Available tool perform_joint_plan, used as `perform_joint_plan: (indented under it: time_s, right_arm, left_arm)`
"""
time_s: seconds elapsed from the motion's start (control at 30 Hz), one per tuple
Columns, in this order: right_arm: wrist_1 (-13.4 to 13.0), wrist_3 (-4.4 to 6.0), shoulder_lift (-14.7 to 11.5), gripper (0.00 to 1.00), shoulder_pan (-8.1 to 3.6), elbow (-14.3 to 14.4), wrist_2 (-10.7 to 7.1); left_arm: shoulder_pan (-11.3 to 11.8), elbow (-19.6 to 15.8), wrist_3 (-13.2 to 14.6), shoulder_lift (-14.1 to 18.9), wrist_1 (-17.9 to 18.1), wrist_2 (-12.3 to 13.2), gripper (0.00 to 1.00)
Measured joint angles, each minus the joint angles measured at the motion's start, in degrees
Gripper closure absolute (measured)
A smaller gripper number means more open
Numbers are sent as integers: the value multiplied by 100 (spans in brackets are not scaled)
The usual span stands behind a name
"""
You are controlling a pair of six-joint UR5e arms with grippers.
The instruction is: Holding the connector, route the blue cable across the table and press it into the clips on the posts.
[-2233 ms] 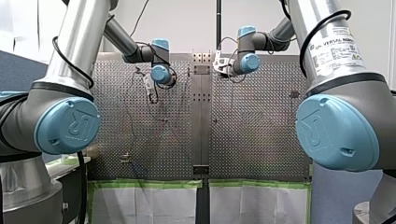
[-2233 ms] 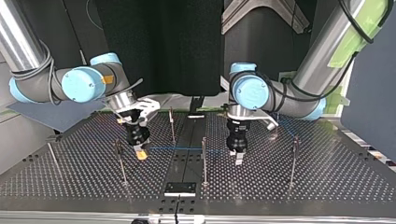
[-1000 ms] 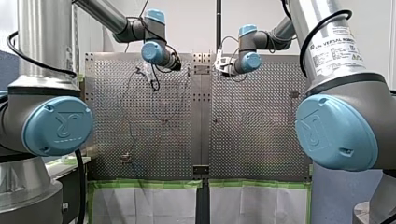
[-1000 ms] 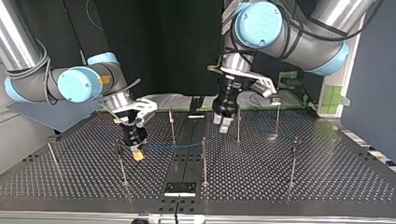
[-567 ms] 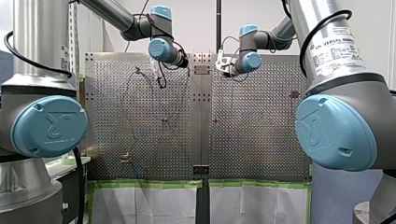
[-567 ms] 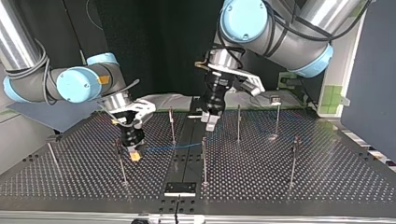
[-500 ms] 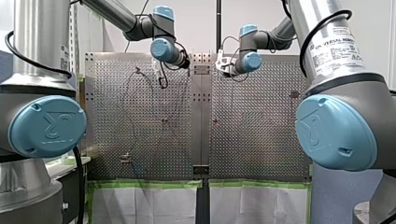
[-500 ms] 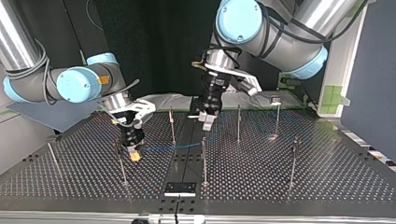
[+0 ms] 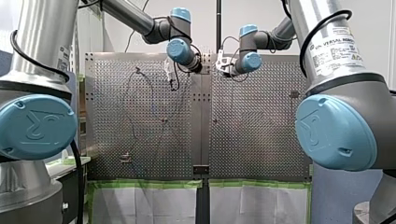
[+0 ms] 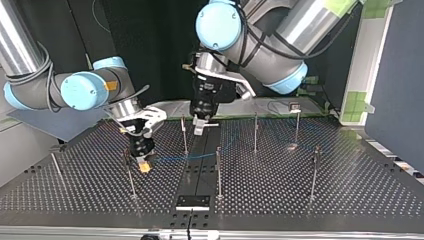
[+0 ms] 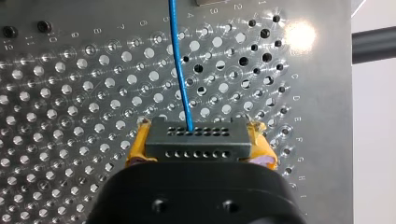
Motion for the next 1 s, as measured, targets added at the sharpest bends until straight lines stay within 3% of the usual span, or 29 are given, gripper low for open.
perform_joint_plan:
  time_s: [0.23, 0.53, 1.0]
  right_arm:
    - [-1, 0, 1, 100, 5, 0, 0]
    - [3, -1, 2, 100, 31, 0, 0]
    - [5, -5, 0, 100, 40, 0, 0]
  left_arm:
    - [-268, 330, 1, -314, 26, -329, 0]
    - [-53, 633, 1, -486, 20, -667, 0]
    - [54, 650, -35, -515, 188, -412, 0]
